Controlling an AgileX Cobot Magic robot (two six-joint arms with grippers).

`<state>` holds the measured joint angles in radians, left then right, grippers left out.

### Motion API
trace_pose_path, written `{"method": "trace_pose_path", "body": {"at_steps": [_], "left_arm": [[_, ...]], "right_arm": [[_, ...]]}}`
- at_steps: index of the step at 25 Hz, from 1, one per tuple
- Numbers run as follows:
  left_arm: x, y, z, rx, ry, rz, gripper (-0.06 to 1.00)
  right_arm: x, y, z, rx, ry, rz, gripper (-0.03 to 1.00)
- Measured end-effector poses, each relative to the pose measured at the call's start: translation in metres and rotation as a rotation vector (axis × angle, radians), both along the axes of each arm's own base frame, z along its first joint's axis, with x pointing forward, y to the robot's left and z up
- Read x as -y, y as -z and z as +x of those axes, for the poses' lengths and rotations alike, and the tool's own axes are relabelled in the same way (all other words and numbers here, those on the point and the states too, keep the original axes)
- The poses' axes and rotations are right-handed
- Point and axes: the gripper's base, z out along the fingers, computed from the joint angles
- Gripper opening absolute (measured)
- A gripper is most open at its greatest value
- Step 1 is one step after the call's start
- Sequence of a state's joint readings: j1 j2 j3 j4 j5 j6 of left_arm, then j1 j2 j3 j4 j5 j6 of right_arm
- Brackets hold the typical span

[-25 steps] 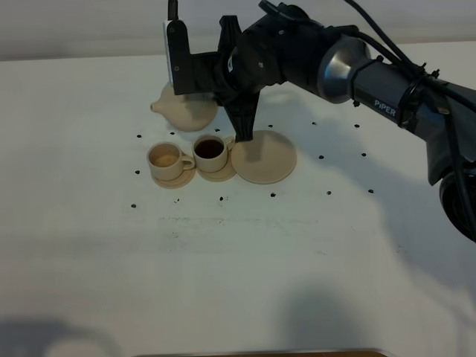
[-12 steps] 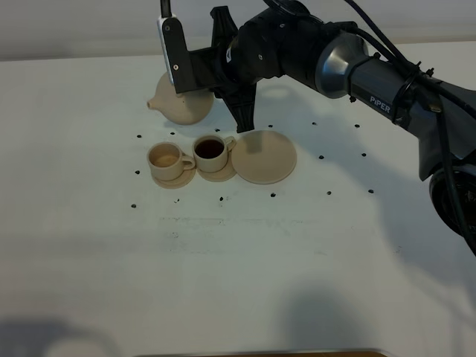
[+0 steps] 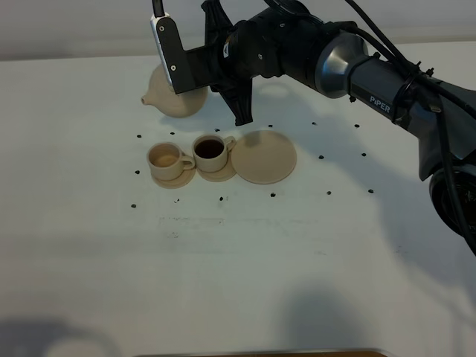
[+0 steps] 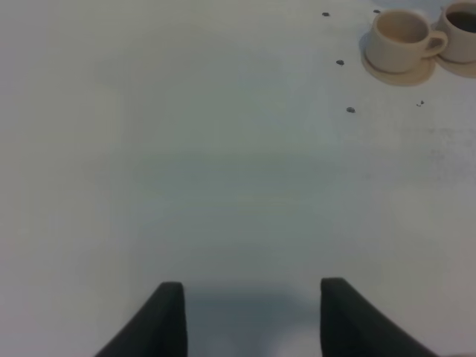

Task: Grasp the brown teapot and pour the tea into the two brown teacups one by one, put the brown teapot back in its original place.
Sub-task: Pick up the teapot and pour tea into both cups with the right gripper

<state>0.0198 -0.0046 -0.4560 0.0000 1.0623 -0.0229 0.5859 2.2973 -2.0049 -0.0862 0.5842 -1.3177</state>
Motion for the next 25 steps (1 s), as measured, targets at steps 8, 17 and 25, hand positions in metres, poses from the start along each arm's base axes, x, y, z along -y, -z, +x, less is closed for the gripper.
{"method": "trace_pose_path", "body": {"at_steps": [8,17,25], "left_arm": [[0.0,0.0,0.0,0.0,0.0,0.0,0.48],[0.0,0.0,0.0,0.0,0.0,0.0,0.48],[0.0,0.0,0.0,0.0,0.0,0.0,0.48]], "right_arm": [[-0.0019,-0.0008,-0.0002,0.002,-0.009,0.023,0.08],[-0.002,0.0016,-0.0031,-0.011,-0.065,-0.029,0.08],[-0.0035,0.0042,-0.0076,-0.024,-0.142,-0.091,0.08]]}}
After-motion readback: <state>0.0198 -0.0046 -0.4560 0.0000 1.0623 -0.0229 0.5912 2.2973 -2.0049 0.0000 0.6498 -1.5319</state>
